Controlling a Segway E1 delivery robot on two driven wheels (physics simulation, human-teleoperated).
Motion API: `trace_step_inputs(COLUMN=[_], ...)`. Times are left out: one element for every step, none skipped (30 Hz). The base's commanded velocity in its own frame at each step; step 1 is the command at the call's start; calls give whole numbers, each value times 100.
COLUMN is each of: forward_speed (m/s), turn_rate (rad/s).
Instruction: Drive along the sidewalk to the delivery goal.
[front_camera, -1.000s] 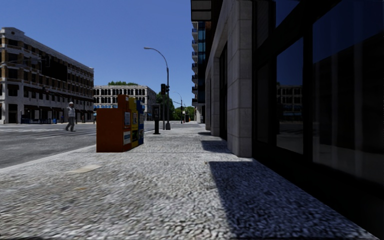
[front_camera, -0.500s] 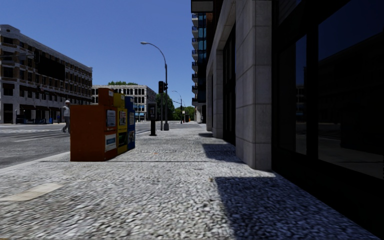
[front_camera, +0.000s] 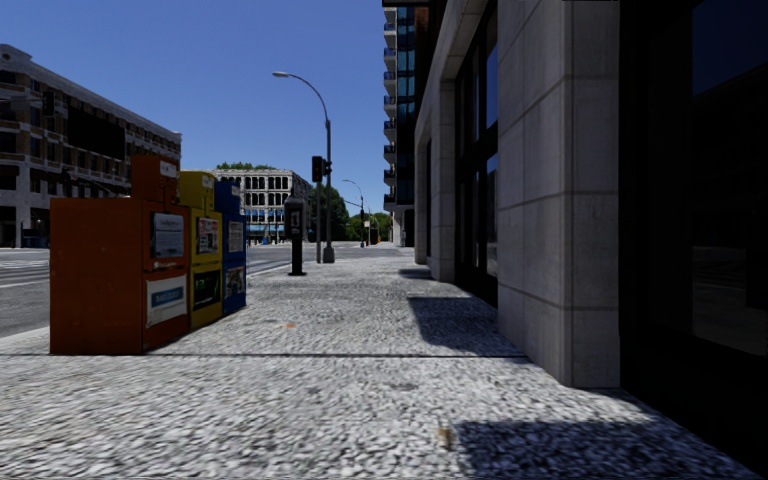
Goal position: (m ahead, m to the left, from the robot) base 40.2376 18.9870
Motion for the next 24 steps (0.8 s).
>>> trace_step_inputs(forward_speed=[200,200,200,200,200,200,200,200,200,200,200,200,200,200,200,200,200,200,200,200,200,200,200,200], turn_rate=[0,0,0,0,0,0,0,-9,-9,-17,-19,-19,-19,-19,-19,-19,-19,-19,-2,0,0,0,0,0])
